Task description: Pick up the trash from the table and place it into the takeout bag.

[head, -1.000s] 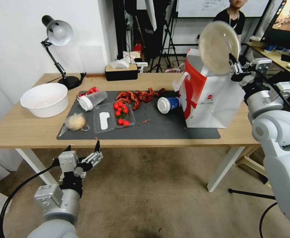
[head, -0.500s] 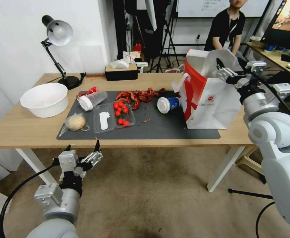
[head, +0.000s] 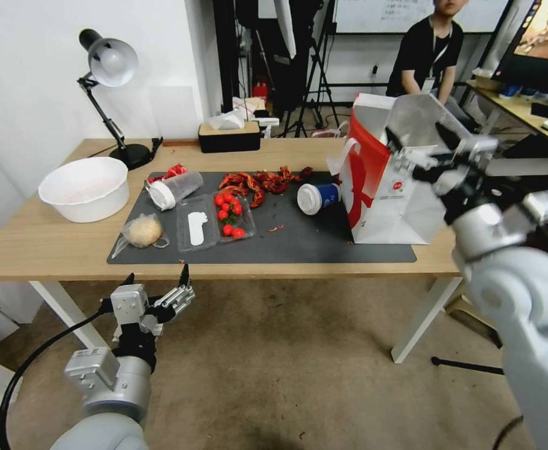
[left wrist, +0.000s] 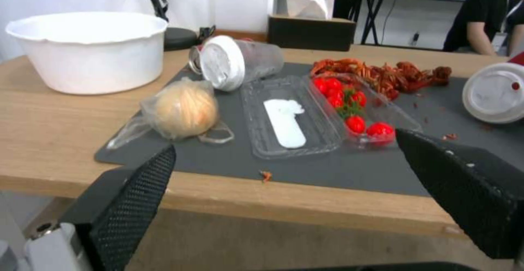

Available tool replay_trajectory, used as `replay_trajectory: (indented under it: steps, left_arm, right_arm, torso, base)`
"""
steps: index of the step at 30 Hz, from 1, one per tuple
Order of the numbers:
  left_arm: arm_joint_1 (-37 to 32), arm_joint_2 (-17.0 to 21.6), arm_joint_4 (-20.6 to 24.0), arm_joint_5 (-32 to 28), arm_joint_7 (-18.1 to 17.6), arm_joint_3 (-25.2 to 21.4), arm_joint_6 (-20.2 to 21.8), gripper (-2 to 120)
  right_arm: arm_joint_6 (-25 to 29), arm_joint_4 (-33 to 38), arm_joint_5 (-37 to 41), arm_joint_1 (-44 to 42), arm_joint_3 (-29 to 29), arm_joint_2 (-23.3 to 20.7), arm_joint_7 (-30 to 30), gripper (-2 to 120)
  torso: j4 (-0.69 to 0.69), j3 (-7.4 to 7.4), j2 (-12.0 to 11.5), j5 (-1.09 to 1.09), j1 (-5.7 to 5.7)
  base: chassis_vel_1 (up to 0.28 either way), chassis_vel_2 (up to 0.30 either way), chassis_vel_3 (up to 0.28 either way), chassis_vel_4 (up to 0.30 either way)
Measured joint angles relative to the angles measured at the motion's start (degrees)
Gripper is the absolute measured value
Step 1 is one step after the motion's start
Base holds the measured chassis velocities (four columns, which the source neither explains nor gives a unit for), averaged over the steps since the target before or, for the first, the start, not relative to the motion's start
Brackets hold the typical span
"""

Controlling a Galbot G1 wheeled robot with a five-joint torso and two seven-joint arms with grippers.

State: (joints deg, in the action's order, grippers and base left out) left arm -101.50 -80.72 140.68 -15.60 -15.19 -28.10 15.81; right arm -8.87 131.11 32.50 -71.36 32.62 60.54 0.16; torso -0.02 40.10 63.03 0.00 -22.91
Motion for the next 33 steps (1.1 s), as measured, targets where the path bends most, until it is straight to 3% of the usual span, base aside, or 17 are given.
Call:
replay_trajectory:
  steps: [7,12,16,22,33]
  left_arm:
    - [-0.6,-0.4,-1.2,1.8,0.6,0.1,-1.5,100]
    - [-1.3,-0.7,-2.5,2.9,1.1,0.2,-3.3,100]
    - [-1.1,-0.7,-4.1,3.9,2.4,0.0,-4.6,100]
    - [-0.7,-1.4,-6.4,4.8,2.9,0.0,-6.0,100]
    - [-0.7,-0.7,-6.7,4.1,2.5,-0.1,-6.4,100]
  right_arm:
    - [8.2,0.9,-6.8,-13.9,0.6,3.2,-2.3,100]
    - [17.6,-4.4,-12.7,-21.7,-0.6,6.5,-3.6,100]
    - [21.8,-8.4,-14.8,-24.3,-2.1,9.1,-4.0,100]
    - [22.8,-10.0,-16.4,-26.6,-4.1,10.9,-4.1,100]
    - [22.1,-10.1,-16.8,-26.6,-4.7,11.0,-4.0,100]
  torso:
    - [0.01,0.0,0.0,-0.01,0.0]
    - [0.0,0.0,0.0,0.02,0.0]
    - [0.02,0.0,0.0,0.01,0.0]
    - [0.02,0.0,0.0,-0.01,0.0]
    - [0.02,0.01,0.0,0.0,0.0]
  base:
    - [0.0,0.0,0.0,0.0]
    - [0.0,0.0,0.0,0.0]
    - [0.0,0.0,0.0,0.0]
    - [0.0,0.0,0.0,0.0]
    - [0.0,0.0,0.0,0.0]
